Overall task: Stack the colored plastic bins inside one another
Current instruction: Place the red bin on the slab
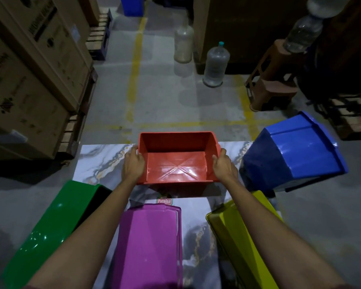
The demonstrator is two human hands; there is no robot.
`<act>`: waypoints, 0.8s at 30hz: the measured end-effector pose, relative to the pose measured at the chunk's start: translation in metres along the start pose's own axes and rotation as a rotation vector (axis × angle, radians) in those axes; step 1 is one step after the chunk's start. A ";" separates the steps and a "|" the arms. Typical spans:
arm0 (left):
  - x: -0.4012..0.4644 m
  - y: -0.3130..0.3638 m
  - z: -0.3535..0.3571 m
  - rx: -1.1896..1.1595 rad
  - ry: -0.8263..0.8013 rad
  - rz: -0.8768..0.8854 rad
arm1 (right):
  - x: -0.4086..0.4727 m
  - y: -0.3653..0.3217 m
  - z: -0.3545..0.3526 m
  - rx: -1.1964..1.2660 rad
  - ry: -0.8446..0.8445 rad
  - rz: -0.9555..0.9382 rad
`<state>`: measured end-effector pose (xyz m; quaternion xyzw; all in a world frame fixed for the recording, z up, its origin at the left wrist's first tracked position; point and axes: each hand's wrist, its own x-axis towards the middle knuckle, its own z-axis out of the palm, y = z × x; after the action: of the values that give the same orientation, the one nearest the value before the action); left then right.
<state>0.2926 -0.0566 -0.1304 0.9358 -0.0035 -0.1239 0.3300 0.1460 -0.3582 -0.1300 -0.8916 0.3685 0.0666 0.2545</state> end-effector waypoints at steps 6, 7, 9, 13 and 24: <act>-0.030 -0.003 -0.011 0.086 0.092 0.069 | -0.020 0.001 -0.002 -0.141 0.192 -0.007; -0.036 -0.004 -0.013 0.090 0.104 0.097 | -0.027 -0.001 -0.002 -0.177 0.247 -0.002; -0.047 -0.007 -0.017 0.104 0.127 0.148 | -0.042 -0.009 -0.002 -0.202 0.329 -0.006; -0.072 -0.005 -0.025 0.209 0.142 0.249 | -0.075 -0.030 -0.007 -0.226 0.413 -0.076; -0.153 -0.016 -0.042 0.410 0.153 0.496 | -0.166 -0.045 -0.003 -0.188 0.401 -0.356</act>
<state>0.1530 -0.0051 -0.0734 0.9599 -0.2314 0.0343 0.1544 0.0573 -0.2295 -0.0587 -0.9574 0.2412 -0.1229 0.1006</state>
